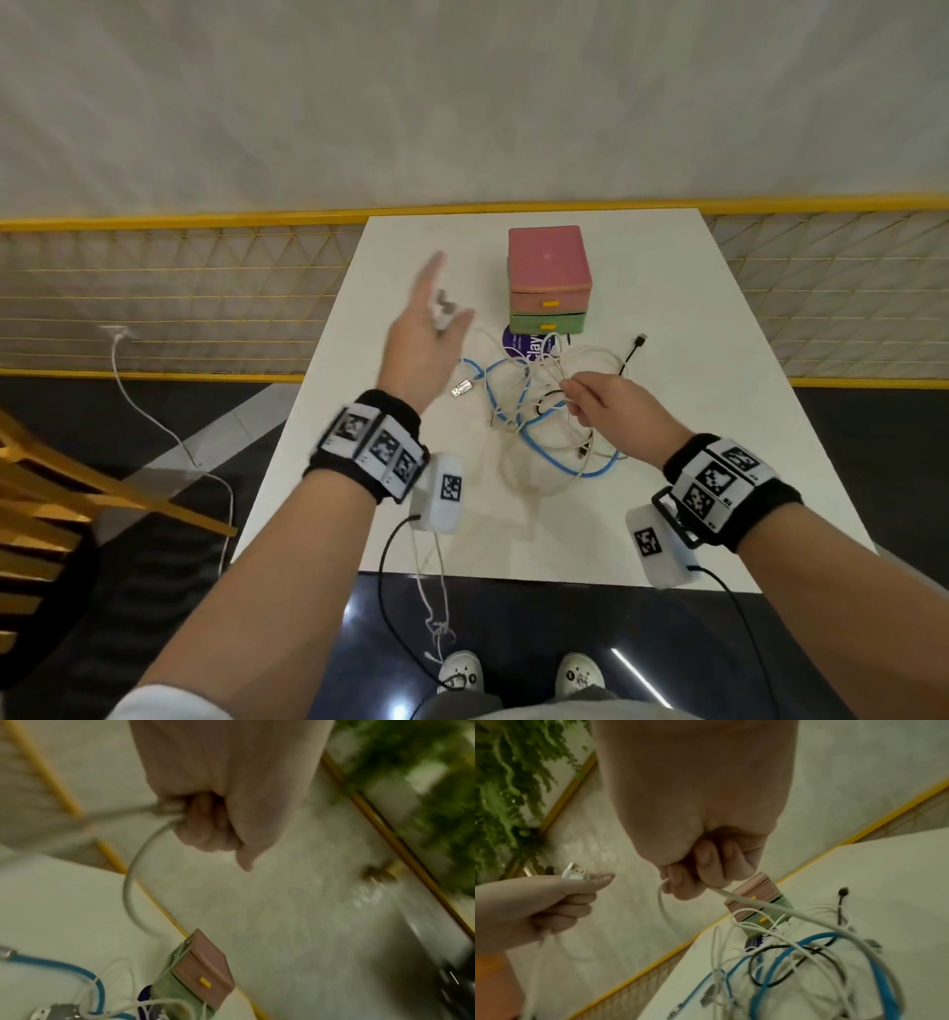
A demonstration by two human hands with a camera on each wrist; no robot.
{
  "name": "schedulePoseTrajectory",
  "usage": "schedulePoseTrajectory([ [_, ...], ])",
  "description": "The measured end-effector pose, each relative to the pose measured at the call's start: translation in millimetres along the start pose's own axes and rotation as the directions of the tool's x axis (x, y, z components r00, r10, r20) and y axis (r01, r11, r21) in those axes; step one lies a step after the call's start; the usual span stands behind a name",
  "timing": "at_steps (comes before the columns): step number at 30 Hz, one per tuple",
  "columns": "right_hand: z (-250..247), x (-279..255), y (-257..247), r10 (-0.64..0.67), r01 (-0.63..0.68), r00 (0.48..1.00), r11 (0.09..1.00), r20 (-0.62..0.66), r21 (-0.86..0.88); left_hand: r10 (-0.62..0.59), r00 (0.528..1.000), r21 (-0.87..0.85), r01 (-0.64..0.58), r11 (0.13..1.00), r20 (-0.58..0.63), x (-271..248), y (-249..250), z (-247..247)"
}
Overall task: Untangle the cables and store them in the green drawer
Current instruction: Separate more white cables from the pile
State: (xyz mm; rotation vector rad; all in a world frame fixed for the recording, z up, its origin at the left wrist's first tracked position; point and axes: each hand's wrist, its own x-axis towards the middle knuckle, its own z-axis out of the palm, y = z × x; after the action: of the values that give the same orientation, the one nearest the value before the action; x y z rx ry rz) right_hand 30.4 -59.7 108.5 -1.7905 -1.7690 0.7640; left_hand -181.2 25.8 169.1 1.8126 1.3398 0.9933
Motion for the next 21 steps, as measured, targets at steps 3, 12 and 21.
schedulePoseTrajectory([
  [3, -0.1, 5.1, -17.7, -0.075, 0.076, 0.995, 0.997, -0.068, 0.021, 0.084, 0.905, 0.106, -0.141, 0.984, 0.417, -19.2, 12.9, 30.9],
  [12, 0.3, -2.8, 12.3, -0.038, 0.038, 0.999, 0.996, 0.005, 0.075, -0.113, 0.954, -0.074, 0.096, 0.993, -0.277, 9.6, 9.1, 8.4],
  [21, -17.1, 21.2, -19.4, -0.145, 0.158, 0.971, 0.986, -0.189, 0.054, 0.159, 0.931, 0.182, -0.228, 0.957, 0.33, -16.9, 25.1, 40.3],
])
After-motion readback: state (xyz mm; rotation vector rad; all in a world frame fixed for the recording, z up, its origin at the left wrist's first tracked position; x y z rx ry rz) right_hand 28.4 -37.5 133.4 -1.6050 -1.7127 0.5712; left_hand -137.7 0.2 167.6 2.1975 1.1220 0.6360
